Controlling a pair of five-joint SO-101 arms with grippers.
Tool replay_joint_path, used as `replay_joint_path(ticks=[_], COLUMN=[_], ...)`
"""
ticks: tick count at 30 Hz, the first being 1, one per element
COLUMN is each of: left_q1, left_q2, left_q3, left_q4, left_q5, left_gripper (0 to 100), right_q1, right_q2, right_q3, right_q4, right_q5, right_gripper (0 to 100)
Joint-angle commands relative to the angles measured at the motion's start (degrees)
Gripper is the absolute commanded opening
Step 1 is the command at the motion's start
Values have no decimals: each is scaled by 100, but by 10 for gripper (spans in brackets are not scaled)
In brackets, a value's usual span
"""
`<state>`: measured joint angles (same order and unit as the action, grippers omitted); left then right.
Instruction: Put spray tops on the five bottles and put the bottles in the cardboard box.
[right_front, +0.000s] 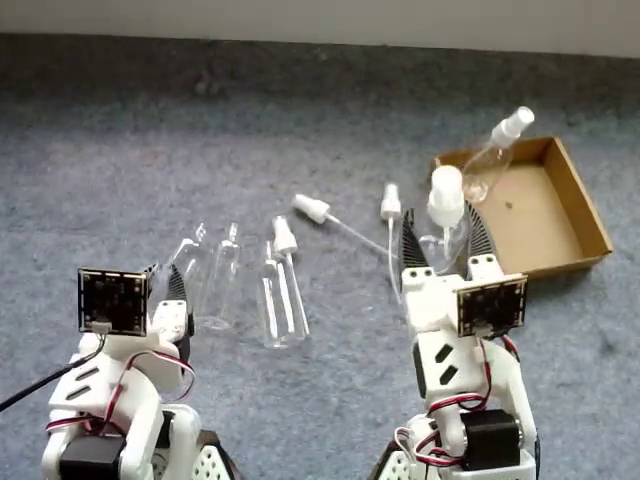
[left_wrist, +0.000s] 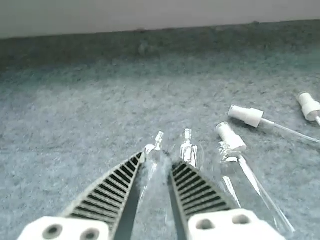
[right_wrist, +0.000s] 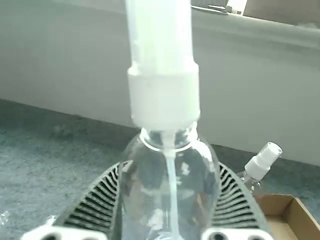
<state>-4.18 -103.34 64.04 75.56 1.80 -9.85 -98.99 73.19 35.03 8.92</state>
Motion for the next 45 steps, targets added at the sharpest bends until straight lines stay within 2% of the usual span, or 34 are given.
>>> replay_joint_path(ticks=[1,7,16,24,34,45], left_q1=[-312,-374,-365,-330,-330,-330], left_q2=[-75,-75,-75,-75,-75,-75], left_q3=[-40,233,1666,2352,2624,2668], left_q4=[527,659,352,325,316,316], left_q5=[-53,-53,-53,-53,-53,-53], left_gripper=[5,5,5,5,5,6], right_q1=[330,822,2026,2809,3187,3204], right_q2=[866,2026,2967,4242,6387,8207], right_q3=[-708,-1692,-1930,-1921,-1956,-2018], right_q4=[4,-136,-1429,-2651,-4295,-6281], right_q5=[35,35,35,35,35,35], right_gripper=[108,108,108,108,108,108])
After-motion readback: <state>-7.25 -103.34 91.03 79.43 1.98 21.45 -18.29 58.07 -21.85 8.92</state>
